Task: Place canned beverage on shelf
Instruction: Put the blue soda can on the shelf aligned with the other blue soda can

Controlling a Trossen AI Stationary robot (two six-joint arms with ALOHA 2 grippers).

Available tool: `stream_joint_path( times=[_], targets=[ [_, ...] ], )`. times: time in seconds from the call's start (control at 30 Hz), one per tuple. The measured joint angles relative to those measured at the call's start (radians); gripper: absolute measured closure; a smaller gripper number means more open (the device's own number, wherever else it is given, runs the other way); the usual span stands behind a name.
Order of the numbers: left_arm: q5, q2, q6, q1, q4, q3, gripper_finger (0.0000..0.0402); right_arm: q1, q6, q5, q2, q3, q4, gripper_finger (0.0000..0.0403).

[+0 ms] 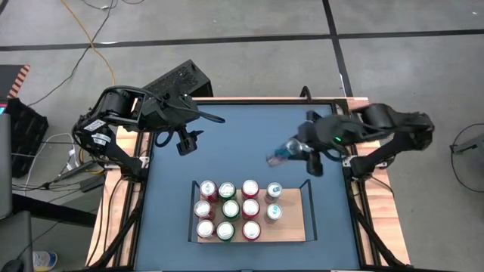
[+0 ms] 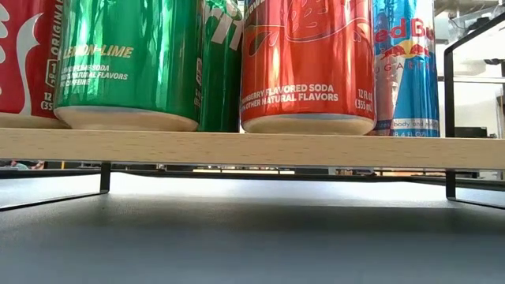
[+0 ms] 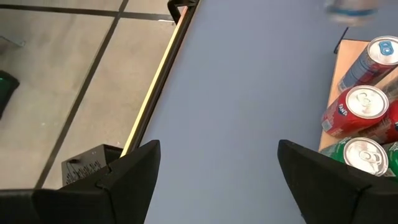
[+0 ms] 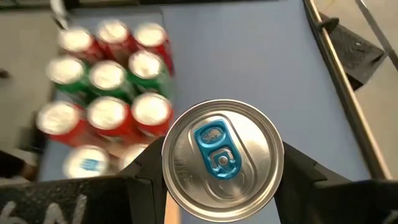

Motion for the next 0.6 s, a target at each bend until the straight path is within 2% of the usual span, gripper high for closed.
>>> stream_joint_path(
  times=[0.23, 0.47, 0.6],
  targets=[
    [0.0, 0.0, 0.012, 0.0, 0.0, 0.0, 0.0091, 0.231, 0.168, 0.031, -0.013, 0.0, 0.06, 0.0207],
    [0.0, 0.0, 0.044, 0.0, 0.0, 0.0, 0.0091, 0.405, 0.314, 0.077, 0.065, -0.001, 0.182, 0.0207],
    [0.0, 0.0, 0.052, 0.0, 0.0, 0.0, 0.0091, 0.484, 0.435, 0.104, 0.118, -0.001, 0.177, 0.0207]
  ],
)
